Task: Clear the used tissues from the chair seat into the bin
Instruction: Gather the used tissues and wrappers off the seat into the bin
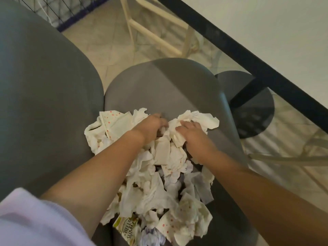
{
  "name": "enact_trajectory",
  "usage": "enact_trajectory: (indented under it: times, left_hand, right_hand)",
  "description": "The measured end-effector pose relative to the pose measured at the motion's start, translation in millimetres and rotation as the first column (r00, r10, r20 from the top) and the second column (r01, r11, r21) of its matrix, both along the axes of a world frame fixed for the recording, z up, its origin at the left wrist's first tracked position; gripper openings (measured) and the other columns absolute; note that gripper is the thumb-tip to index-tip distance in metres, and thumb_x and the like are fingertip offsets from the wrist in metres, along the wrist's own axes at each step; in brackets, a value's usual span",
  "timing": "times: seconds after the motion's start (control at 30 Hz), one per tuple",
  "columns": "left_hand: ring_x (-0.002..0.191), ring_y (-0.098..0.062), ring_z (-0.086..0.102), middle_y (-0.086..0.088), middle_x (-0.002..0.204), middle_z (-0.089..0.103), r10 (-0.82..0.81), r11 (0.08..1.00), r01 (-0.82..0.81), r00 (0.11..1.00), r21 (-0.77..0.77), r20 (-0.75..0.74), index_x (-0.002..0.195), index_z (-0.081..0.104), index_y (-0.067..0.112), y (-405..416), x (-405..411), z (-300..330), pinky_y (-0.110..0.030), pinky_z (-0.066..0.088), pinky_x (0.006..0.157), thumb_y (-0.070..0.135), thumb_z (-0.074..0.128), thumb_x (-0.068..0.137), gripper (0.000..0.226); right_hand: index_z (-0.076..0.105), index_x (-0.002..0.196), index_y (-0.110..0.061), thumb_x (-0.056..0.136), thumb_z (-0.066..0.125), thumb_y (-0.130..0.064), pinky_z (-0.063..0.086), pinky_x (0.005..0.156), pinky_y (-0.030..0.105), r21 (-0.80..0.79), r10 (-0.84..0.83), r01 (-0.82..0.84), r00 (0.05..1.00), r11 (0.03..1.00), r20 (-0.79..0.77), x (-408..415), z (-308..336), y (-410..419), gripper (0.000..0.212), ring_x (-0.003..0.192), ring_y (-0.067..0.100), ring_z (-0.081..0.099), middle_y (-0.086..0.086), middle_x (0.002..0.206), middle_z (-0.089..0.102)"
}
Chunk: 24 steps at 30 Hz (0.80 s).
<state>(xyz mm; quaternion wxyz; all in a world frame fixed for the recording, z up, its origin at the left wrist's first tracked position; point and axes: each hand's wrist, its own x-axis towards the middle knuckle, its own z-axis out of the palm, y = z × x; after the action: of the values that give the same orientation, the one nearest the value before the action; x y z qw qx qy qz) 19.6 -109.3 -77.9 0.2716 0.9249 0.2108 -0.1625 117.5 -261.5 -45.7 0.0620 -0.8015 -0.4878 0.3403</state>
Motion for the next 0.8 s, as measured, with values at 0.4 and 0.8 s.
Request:
enact_trajectory:
  times: [0.4, 0.8]
  left_hand:
    - [0.077, -0.005, 0.056, 0.001, 0.087, 0.06, 0.524, 0.851, -0.477, 0.751, -0.218, 0.401, 0.091, 0.069, 0.006, 0, -4, 84, -0.002, 0.038, 0.065, -0.006, 0.062, 0.08, 0.017]
    - [0.074, -0.01, 0.056, 0.007, 0.083, 0.059, 0.795, 0.6, -0.579, 0.507, -0.552, 0.332, 0.081, 0.057, 0.03, -45, 5, 174, -0.023, 0.046, 0.063, 0.01, 0.055, 0.089, 0.021]
  right_hand:
    - [0.057, 0.11, -0.008, 0.08, 0.041, 0.01, 0.047, 0.079, 0.033, 0.213, -0.163, 0.164, 0.986, 0.963, -0.021, 3, 41, -11, 0.038, 0.099, 0.027, 0.056, 0.011, 0.108, 0.06]
    - [0.06, 0.114, -0.007, 0.084, 0.043, 0.008, 0.046, 0.077, 0.032, 0.297, -0.164, 0.183, 0.983, 0.937, -0.088, -12, 103, -59, 0.037, 0.1, 0.029, 0.057, 0.013, 0.11, 0.063]
